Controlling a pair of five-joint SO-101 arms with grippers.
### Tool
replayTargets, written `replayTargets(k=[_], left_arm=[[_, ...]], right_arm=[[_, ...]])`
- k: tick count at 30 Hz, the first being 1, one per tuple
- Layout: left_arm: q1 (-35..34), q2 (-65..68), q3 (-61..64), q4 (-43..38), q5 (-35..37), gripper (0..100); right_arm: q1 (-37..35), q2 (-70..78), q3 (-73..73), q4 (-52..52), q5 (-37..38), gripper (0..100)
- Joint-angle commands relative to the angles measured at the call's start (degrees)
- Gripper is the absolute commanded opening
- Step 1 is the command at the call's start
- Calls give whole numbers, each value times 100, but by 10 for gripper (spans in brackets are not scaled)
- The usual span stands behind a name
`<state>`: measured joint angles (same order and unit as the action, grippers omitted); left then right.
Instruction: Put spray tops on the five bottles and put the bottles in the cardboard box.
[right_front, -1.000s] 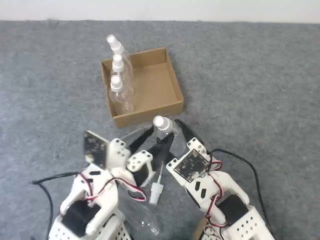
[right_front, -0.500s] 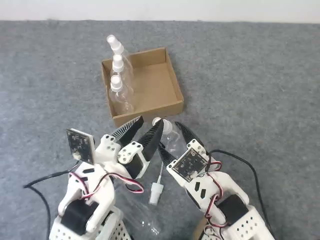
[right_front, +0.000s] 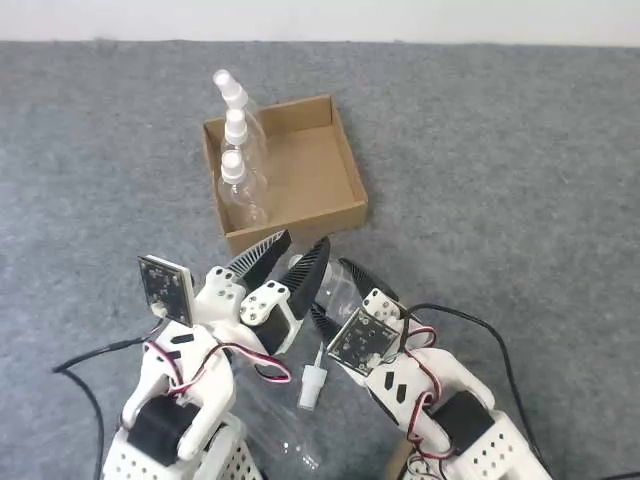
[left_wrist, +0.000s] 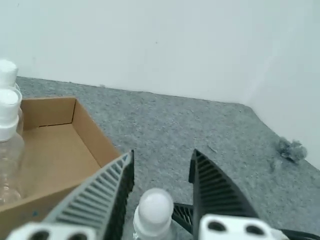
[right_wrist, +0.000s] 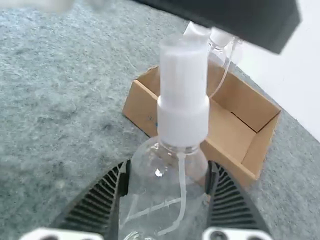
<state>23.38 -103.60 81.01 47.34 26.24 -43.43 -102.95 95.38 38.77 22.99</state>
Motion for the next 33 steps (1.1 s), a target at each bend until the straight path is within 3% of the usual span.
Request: replayTargets(k=[1,5,17,24,33], left_arm=[[26,-97,-40,-176,-9,121],[35,-97,-48,-176,-360,79],[343,-97,-75,-158,-396,76],[-316,-97,-409,-132,-360,79],[-343,-105,-444,-35,-360,77]], right_arm=[[-22,-119,-105,48,62,111],[-31,-119,-105,48,62,111],[-13,-119,-97,57,70,111],[4,-119,-79,57,79,111],[171,-119,-70,4,62,111]])
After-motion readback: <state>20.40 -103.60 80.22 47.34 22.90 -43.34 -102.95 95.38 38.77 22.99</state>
